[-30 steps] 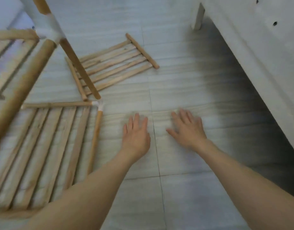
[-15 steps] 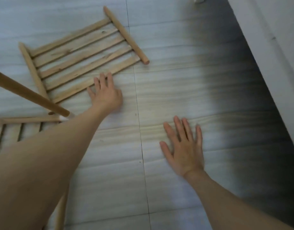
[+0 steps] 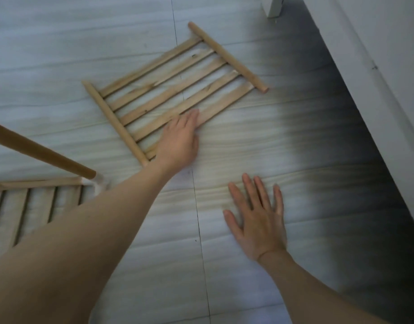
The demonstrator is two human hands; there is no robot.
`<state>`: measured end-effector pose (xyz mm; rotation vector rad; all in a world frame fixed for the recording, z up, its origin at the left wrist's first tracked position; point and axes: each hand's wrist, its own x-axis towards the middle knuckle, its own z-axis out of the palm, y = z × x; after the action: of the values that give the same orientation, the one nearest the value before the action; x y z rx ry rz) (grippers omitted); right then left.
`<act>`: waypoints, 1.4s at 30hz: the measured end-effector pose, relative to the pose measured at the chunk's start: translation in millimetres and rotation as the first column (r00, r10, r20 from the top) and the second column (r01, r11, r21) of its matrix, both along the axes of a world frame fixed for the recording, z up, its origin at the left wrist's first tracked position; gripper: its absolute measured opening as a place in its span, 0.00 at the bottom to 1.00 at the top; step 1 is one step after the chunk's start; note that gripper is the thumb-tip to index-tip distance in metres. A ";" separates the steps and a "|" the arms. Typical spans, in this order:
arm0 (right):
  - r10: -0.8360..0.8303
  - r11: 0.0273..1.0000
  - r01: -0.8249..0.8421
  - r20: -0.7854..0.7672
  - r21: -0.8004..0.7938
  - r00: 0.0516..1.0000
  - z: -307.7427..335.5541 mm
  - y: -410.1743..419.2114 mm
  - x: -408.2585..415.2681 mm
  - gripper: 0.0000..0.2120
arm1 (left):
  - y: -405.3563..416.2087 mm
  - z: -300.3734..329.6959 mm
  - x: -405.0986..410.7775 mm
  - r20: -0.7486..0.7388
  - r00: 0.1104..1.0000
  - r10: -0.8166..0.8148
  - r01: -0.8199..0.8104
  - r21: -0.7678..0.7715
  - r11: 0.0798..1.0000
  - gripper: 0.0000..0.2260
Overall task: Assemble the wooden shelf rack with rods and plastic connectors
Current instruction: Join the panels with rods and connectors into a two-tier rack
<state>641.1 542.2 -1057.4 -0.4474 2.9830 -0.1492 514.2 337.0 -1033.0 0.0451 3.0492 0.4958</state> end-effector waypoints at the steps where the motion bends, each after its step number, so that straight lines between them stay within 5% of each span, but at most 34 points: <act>1: 0.002 1.000 -0.002 -0.004 -0.001 1.000 -0.6 0.2 -0.4 0.28 | 0.1 -0.6 4.1 -0.028 0.993 0.113 -0.114 -0.015 0.993 0.22; 3: 0.000 1.000 0.000 -0.006 -0.007 1.000 -1.4 0.3 0.2 0.28 | 7.7 -4.0 20.7 -0.009 0.979 0.202 -0.202 -0.122 0.972 0.19; 12: -0.029 0.999 0.028 -0.005 -0.039 1.000 -7.2 -0.1 2.1 0.25 | 50.4 3.9 139.7 0.042 0.998 0.043 -0.030 -0.266 0.964 0.26; 18: -0.106 0.959 0.077 -0.095 -0.273 0.990 0.8 13.6 34.1 0.18 | 61.8 -1.1 231.0 0.090 0.996 0.009 0.010 -0.211 0.977 0.29; 22: -0.351 0.793 0.302 0.008 -0.530 0.936 17.1 23.8 103.2 0.10 | 69.2 0.8 278.7 0.121 0.987 -0.106 0.129 -0.198 0.972 0.32; 26: -0.259 0.884 0.222 -0.036 -0.411 0.965 28.3 22.1 142.7 0.05 | 83.3 3.2 313.8 0.157 0.980 -0.122 0.141 -0.121 0.983 0.32; 31: -0.137 0.884 0.153 0.067 -0.442 0.988 38.0 -4.4 170.6 0.12 | 88.6 10.2 377.8 0.100 0.968 -0.231 0.233 -0.004 0.973 0.25; 37: 0.018 0.911 0.108 0.300 -0.398 0.954 55.6 -17.8 218.2 0.17 | 74.7 23.4 434.3 0.373 0.863 -0.342 0.400 -0.087 0.913 0.27; 42: 0.129 0.985 -0.068 0.417 -0.157 0.900 71.4 3.5 283.8 0.18 | 56.7 59.3 494.4 0.378 0.857 -0.350 0.275 0.238 0.931 0.22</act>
<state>924.9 545.7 -986.1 -0.5054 2.5221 -0.3933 1008.6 393.7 -973.7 0.3872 2.5065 0.6499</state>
